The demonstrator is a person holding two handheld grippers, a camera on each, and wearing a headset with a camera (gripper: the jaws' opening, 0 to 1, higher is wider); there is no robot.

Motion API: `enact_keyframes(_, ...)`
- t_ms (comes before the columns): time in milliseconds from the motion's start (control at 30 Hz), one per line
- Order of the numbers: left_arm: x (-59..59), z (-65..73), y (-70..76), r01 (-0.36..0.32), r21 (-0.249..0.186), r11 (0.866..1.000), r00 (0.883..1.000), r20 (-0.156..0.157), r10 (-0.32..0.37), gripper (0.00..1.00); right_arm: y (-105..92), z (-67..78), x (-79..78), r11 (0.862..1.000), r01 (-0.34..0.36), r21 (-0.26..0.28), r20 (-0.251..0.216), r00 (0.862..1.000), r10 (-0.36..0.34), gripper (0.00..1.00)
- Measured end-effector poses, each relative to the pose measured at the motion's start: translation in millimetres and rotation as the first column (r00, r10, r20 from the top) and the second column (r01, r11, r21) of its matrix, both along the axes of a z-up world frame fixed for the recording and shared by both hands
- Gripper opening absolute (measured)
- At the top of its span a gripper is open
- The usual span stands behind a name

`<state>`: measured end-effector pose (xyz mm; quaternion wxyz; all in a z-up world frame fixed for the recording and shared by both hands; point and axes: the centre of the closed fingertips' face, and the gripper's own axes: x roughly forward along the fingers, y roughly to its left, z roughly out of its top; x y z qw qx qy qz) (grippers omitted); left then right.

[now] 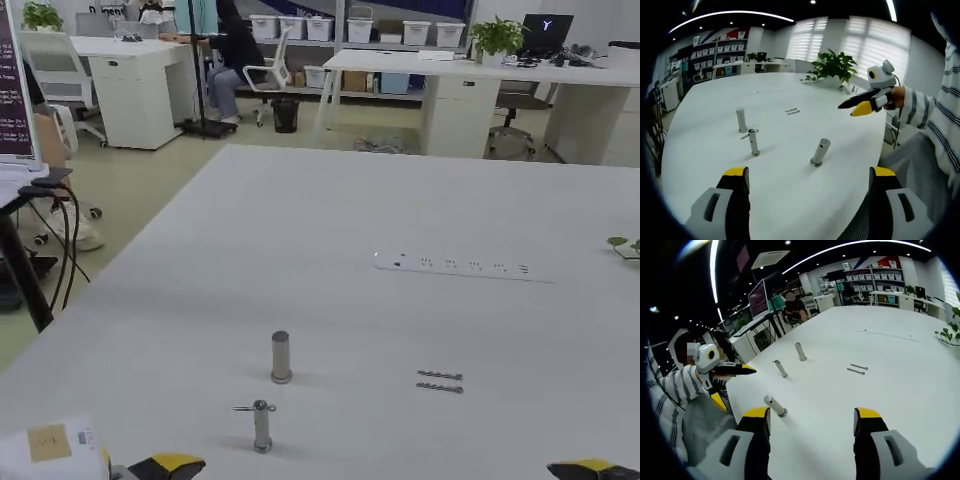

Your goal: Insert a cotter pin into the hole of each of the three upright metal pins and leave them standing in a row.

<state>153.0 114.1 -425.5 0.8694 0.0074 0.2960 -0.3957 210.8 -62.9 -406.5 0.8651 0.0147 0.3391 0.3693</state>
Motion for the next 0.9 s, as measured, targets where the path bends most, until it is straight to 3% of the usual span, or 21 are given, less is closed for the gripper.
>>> enact_keyframes(100, -3.1, -1.9, 4.5, -0.045, -0.005, 0.999, 0.999, -0.006, 0.045, 0.99, 0.3, 3.9, 10.1, 0.999, -0.026, -0.024, 0.018, 0.999, 0.027, 0.6)
enact_keyframes(267, -8.4, -1.4, 5.1, -0.077, -0.019, 0.997, 0.997, -0.012, 0.077, 0.99, -6.4, -0.6, 29.9, 0.986, -0.088, -0.139, 0.037, 0.995, 0.094, 0.59)
enact_keyframes(467, -16.3, -3.2, 7.4, -0.102, -0.021, 0.995, 0.994, -0.027, 0.102, 0.99, -5.6, 5.4, 50.9, 0.972, -0.136, -0.191, 0.059, 0.987, 0.15, 0.55)
enact_keyframes(600, -18.4, -4.1, 11.0, -0.122, -0.021, 0.992, 0.992, -0.034, 0.122, 0.99, -6.4, 6.0, 63.4, 0.946, -0.183, -0.269, 0.068, 0.976, 0.208, 0.54)
enact_keyframes(633, -18.2, -4.2, 11.7, -0.127, -0.023, 0.992, 0.991, -0.036, 0.127, 0.99, -7.2, 4.9, 66.6, 0.932, -0.201, -0.3, 0.062, 0.971, 0.23, 0.54)
enact_keyframes(800, -16.7, -2.9, 14.9, -0.152, -0.033, 0.988, 0.988, -0.036, 0.151, 0.99, -5.3, 1.8, 81.8, 0.895, -0.256, -0.366, 0.05, 0.955, 0.293, 0.54)
enact_keyframes(867, -15.8, -1.8, 15.5, -0.16, -0.037, 0.986, 0.987, -0.036, 0.158, 0.99, -4.1, 1.0, 87.3, 0.869, -0.295, -0.396, 0.051, 0.938, 0.342, 0.53)
enact_keyframes(900, -15.1, -1.0, 15.8, -0.164, -0.041, 0.986, 0.986, -0.035, 0.163, 0.99, -2.8, 0.9, 89.0, 0.864, -0.304, -0.4, 0.051, 0.934, 0.353, 0.53)
